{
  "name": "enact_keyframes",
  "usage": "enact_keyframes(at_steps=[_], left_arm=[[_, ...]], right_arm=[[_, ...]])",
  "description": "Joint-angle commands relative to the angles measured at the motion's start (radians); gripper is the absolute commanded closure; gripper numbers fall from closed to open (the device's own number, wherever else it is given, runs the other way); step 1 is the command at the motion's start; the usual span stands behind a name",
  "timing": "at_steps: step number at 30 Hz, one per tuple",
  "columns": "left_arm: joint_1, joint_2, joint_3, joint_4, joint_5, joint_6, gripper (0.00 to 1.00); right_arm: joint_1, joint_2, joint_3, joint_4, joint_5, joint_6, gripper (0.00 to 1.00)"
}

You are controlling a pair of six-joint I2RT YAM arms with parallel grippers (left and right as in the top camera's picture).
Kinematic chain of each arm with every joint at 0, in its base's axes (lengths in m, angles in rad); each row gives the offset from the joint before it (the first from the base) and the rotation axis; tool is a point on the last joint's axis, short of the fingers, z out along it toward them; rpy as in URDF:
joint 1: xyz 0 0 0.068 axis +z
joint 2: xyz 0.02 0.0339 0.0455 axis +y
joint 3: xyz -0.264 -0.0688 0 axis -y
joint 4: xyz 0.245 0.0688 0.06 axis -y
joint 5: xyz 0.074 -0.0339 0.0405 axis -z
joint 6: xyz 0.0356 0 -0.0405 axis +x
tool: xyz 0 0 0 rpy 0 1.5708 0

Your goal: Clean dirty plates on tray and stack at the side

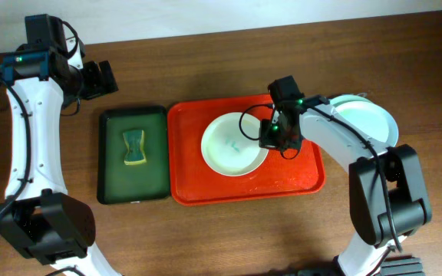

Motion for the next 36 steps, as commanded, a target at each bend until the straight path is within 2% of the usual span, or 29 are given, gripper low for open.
enact_keyframes(at_steps=[1, 8, 16, 25, 28, 31, 32, 36], left_arm=[[0.002, -0.005, 0.018, -0.001, 0.003, -0.012, 0.01], [0.001, -0.005, 0.018, -0.001, 0.003, -0.012, 0.01], [0.001, -0.005, 0.018, -0.001, 0.003, -0.012, 0.01], [0.000, -0.005, 0.018, -0.001, 0.030, -0.012, 0.01], [-0.010, 0.000, 0.004, -0.130, 0.116, -0.006, 0.01], [-0.076, 0.000, -0.094, -0.145, 0.105, 0.061, 0.25], [-0.117, 0.000, -0.171, -0.117, 0.040, 0.063, 0.31], [-0.183, 0.000, -0.403, 0.041, -0.010, 0.063, 0.28]], right_arm=[[-0.005, 0.000, 0.066, -0.047, 0.016, -0.015, 0.96], [-0.003, 0.000, 0.123, -0.088, 0.008, -0.041, 0.96], [-0.003, 0.000, 0.131, -0.085, -0.154, -0.071, 0.96], [-0.003, 0.000, 0.108, -0.113, -0.168, -0.071, 0.96], [-0.003, 0.000, 0.088, -0.101, -0.164, -0.071, 0.96], [-0.003, 0.000, 0.088, -0.081, -0.164, -0.071, 0.96], [-0.003, 0.001, 0.088, -0.078, -0.164, -0.071, 0.96], [-0.003, 0.001, 0.088, -0.079, -0.165, -0.071, 0.96]])
